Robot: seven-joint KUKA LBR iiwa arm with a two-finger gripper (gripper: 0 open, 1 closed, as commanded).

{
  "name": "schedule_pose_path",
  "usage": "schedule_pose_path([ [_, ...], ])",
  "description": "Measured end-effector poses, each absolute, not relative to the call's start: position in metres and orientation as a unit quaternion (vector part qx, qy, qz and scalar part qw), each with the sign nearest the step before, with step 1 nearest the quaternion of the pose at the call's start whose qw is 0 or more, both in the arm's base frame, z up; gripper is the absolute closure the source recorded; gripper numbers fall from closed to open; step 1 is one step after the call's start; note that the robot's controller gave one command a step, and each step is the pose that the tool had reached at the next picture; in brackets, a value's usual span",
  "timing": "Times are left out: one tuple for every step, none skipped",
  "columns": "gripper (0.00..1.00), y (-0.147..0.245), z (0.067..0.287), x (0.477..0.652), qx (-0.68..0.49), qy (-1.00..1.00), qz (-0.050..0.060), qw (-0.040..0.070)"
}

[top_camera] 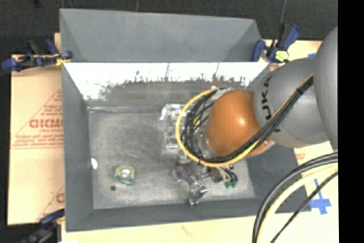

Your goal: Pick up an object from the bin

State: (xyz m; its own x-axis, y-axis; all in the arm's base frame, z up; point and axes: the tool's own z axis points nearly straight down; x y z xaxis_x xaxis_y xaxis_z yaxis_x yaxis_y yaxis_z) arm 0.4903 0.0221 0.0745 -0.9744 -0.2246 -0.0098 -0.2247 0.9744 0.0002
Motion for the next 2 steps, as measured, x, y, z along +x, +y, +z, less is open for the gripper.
schedule_pose_path([
  [1.0,0.022,0.076,0.491,-0.111,0.994,0.001,0.005],
  [1.0,0.025,0.098,0.496,-0.115,0.993,0.0,0.003],
])
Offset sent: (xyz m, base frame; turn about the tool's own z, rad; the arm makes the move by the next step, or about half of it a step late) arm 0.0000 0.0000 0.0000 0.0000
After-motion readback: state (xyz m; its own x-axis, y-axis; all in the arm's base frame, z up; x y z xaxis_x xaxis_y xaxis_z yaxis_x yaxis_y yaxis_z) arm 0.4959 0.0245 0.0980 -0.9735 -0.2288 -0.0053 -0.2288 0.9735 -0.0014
